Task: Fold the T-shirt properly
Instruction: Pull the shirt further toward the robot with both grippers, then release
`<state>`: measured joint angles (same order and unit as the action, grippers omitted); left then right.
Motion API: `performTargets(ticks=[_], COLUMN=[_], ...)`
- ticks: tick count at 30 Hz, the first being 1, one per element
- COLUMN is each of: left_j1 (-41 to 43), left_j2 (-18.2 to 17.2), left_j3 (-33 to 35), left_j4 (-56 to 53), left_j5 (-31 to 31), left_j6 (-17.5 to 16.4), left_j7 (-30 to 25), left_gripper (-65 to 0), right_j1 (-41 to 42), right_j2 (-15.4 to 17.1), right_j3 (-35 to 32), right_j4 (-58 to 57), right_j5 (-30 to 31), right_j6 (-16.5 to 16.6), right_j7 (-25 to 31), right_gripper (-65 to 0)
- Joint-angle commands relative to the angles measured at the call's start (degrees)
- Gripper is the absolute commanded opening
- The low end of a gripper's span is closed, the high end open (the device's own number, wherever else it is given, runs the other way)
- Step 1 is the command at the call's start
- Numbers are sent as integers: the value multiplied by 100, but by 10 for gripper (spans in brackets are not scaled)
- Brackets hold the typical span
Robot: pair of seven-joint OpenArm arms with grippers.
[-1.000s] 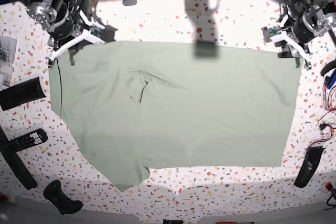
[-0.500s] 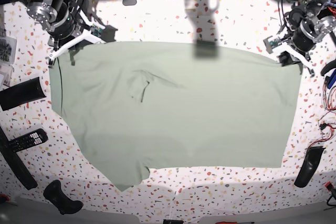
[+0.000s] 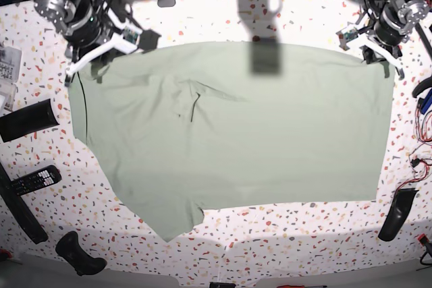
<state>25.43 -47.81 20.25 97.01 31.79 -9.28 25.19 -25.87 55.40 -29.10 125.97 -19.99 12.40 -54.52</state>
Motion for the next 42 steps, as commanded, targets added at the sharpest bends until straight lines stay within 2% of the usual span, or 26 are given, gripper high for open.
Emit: performTargets(ticks=[1, 5, 10, 14, 17, 23, 29, 34, 38, 42], left_j1=[125, 402, 782, 1043, 1178, 1353, 1589, 1615, 1617, 1617], left_j2=[-98, -96, -96, -96, -96, -96, -94, -94, -94, -94], left_j3=[-28, -28, -28, -26, -26, -26, -26, -28, -28, -28], left_j4=[48, 48, 48, 48, 48, 66, 181, 317, 317, 317], left_j5=[0, 358, 870, 1176, 1390, 1427, 1818, 1832, 1829, 1829], left_j6=[-7, 22, 385, 400, 420, 476, 483, 496, 885, 1040], left_j7=[96, 83, 142, 487, 544, 809, 778, 778, 782, 785], left_gripper=[-650, -650, -650, -650, -650, -650, -650, -650, -650, -650], right_j1=[-57, -354, -691, -870, -953, -1084, -1117, -1115, -1115, -1115], right_j2=[111, 111, 114, 111, 111, 114, 114, 111, 111, 111], right_j3=[57, 59, 59, 57, 57, 57, 57, 57, 57, 57], right_j4=[94, 94, 94, 94, 94, 94, 94, 94, 94, 94], right_j5=[-107, -168, -592, -752, -750, -752, -750, -750, -739, -481], right_j6=[-42, -44, -120, -216, -216, -214, -210, -210, -210, -79], right_j7=[-26, -105, -308, -361, -407, -739, -741, -734, -734, -730], right_gripper=[-650, -650, -650, -650, -650, -650, -650, -650, -650, -650])
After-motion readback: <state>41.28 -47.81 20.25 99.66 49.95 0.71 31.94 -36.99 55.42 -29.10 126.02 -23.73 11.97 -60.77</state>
